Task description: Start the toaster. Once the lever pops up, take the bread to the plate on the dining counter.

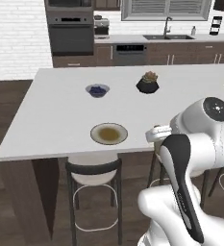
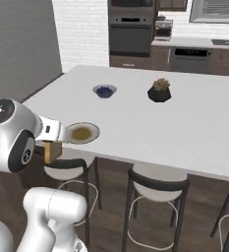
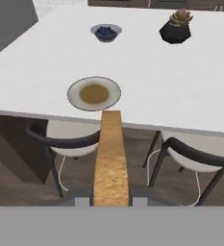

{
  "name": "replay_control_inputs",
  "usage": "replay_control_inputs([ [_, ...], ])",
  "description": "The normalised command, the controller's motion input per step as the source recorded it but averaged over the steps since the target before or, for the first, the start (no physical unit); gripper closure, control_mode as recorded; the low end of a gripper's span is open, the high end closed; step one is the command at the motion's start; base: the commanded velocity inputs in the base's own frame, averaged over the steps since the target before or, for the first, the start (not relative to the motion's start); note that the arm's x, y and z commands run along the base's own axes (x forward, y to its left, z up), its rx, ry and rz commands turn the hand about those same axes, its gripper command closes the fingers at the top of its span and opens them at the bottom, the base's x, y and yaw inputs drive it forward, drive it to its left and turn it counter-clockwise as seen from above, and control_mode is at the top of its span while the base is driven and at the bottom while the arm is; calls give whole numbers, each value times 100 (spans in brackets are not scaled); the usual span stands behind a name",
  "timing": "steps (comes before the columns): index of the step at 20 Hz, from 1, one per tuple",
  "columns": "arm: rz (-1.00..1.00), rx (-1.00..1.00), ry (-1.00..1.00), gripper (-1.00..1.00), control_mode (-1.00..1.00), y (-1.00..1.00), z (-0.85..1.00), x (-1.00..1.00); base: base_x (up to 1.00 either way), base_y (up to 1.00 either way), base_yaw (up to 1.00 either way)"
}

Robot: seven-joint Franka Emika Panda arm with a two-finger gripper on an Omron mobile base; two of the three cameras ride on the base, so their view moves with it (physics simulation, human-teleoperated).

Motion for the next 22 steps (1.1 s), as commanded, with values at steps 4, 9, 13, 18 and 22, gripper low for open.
replay_control_inputs([
  [4,0,0,0,100,100,0,0,0,48,11,-37],
  [9,0,0,0,100,100,0,0,0,20,60,-4],
  [13,0,0,0,100,100,0,0,0,35,68,0],
  [18,0,0,0,100,100,0,0,0,49,55,0],
  [22,0,0,0,100,100,0,0,0,42,25,-3],
])
